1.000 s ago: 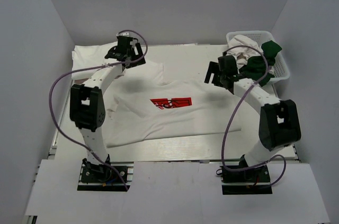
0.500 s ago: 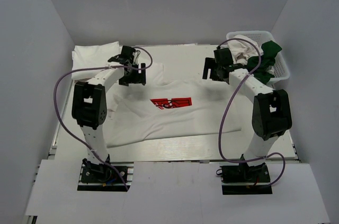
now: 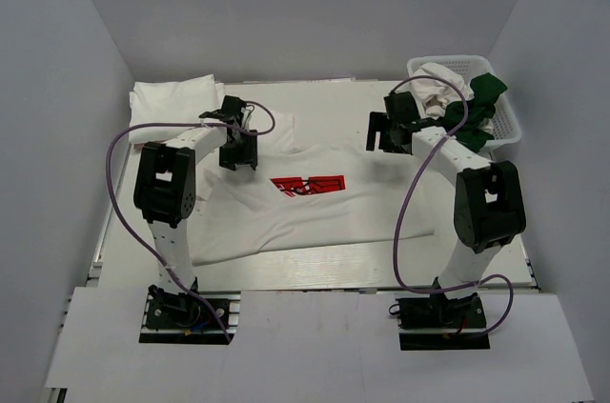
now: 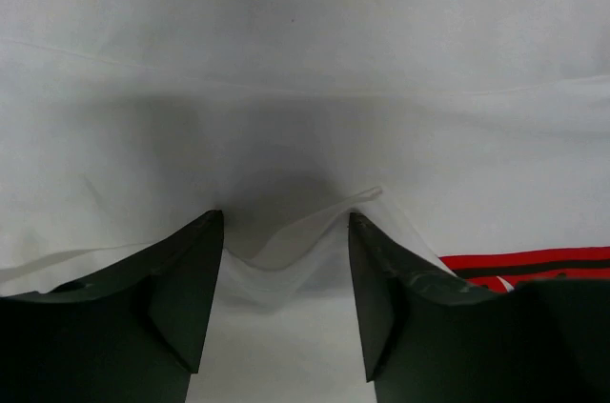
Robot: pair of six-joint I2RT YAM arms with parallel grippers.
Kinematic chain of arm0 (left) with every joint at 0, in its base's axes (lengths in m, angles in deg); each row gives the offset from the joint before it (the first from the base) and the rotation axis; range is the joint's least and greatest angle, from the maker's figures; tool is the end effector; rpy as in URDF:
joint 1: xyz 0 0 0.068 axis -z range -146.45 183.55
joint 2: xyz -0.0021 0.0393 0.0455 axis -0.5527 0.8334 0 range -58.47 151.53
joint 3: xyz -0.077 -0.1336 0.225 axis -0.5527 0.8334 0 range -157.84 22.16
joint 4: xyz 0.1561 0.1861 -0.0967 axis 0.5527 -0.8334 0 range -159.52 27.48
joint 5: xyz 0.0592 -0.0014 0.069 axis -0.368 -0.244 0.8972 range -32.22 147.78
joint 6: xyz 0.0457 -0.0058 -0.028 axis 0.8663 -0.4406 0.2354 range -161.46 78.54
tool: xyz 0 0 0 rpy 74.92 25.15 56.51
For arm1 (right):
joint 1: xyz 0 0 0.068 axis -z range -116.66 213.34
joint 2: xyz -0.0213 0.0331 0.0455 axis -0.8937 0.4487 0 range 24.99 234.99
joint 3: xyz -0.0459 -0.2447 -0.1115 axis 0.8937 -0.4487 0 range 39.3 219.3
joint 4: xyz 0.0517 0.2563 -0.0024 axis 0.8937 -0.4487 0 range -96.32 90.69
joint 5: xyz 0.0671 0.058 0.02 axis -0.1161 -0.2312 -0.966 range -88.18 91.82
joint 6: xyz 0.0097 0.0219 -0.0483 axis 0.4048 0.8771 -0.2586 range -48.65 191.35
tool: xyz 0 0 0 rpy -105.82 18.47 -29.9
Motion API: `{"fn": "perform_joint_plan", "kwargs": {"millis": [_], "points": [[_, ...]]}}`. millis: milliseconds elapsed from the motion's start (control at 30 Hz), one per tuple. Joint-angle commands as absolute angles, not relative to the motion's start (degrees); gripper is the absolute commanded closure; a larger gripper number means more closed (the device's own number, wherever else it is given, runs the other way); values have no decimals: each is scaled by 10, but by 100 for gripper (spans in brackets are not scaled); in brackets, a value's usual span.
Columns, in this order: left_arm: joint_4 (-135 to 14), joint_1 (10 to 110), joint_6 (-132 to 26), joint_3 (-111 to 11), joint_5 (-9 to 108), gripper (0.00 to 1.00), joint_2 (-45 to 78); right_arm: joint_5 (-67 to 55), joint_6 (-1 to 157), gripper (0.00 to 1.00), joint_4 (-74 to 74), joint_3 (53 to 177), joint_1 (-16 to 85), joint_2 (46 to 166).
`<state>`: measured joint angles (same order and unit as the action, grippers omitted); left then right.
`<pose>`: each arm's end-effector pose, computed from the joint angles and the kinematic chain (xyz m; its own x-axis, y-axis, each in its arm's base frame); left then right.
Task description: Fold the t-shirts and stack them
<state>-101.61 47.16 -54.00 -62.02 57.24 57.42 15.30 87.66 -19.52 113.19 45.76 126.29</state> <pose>0.3996 -0.0970 0.1697 -0.9478 0.0061 -0.3190 0.0333 0.9962 -0.0799 0.3745 0.1099 0.2327 -0.7162 0.0597 -0.6954 0.0597 0.9979 0.0242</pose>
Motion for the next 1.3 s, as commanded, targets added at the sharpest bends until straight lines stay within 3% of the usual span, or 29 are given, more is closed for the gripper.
{"fn": "perform_joint_plan", "kwargs": {"millis": [0, 100, 167, 200, 300, 700, 1167, 1200, 1267], "points": [[-1012, 469, -539, -626, 574, 37, 559, 164, 872, 10, -199, 1120, 462, 1233], [-1000, 469, -539, -613, 561, 49, 544, 165, 875, 10, -199, 1118, 460, 1231], [-993, 469, -545, -601, 548, 65, 538, 167, 876, 10, -201, 1119, 459, 1230], [-993, 469, -545, -601, 548, 79, 538, 164, 876, 10, -202, 1119, 460, 1232], [-993, 469, -545, -601, 543, 100, 538, 170, 877, 10, -202, 1117, 460, 1226], [-961, 481, -477, -626, 480, 100, 499, 176, 878, 10, -199, 1105, 460, 1207], [-987, 481, -409, -697, 450, 100, 581, 196, 878, 10, -217, 1115, 460, 1210], [-992, 481, -409, -702, 450, 96, 582, 195, 880, 10, -219, 1115, 459, 1207], [-993, 481, -409, -702, 469, 72, 587, 198, 879, 10, -218, 1117, 460, 1207]]}}
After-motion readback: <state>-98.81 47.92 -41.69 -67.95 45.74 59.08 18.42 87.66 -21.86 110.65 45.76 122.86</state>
